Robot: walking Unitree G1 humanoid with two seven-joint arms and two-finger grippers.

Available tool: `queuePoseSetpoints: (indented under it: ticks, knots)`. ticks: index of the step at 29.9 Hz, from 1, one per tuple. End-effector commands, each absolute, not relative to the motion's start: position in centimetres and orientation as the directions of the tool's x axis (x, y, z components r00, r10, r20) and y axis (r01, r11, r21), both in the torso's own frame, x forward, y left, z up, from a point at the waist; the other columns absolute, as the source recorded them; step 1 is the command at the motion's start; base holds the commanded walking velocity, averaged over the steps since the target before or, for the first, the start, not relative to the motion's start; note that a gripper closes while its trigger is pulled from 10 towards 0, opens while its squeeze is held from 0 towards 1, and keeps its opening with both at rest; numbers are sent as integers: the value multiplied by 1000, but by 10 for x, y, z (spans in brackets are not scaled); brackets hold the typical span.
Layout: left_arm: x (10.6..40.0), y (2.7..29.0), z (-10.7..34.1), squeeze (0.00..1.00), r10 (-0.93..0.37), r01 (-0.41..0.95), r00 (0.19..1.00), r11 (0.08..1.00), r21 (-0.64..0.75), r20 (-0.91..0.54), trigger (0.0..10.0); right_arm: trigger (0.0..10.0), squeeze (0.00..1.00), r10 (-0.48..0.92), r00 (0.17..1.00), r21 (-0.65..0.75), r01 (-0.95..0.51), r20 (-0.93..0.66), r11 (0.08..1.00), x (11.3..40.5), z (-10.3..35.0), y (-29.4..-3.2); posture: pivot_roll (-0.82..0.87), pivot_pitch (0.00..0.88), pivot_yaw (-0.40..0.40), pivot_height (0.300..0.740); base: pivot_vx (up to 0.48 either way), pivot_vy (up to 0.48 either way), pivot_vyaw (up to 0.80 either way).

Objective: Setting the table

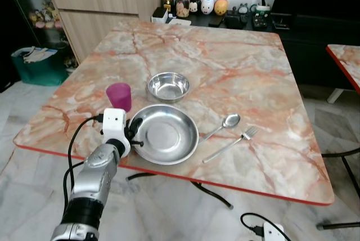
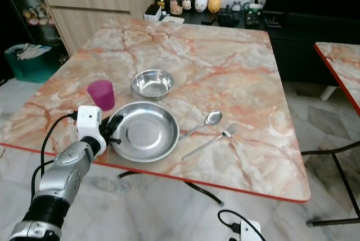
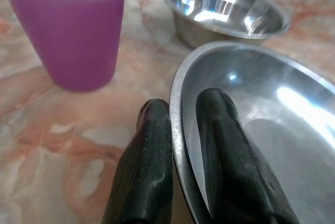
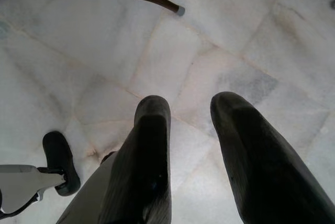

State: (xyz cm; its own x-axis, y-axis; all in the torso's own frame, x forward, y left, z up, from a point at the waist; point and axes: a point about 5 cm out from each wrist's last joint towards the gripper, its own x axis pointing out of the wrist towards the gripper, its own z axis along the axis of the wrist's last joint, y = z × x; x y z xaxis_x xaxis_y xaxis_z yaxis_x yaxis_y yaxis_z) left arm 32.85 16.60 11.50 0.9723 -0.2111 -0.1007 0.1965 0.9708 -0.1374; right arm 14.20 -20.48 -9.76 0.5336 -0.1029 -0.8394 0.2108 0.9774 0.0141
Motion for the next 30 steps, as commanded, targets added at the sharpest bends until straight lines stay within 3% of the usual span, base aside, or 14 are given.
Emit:
queuePoseSetpoints:
  ticks: [1,10,17,30]
  knots:
    - [326,169,120,0,-200,188,978,969,-163,-62,10000,10000,0,-108,527,10,215,-843,977,141,-98,-207,79,0,-33,740,0,0,0]
    - [316,161,125,0,-187,174,982,885,-433,13,10000,10000,0,-109,528,7,213,-842,977,141,-98,-208,76,0,-41,740,0,0,0]
    - [319,148,134,0,-238,231,970,817,-529,55,10000,10000,0,-110,527,5,212,-843,977,140,-98,-209,70,0,-40,740,0,0,0]
    - [312,142,167,0,-192,248,967,865,-435,169,10000,10000,0,-116,531,1,216,-840,976,138,-98,-210,67,0,-48,740,0,0,0]
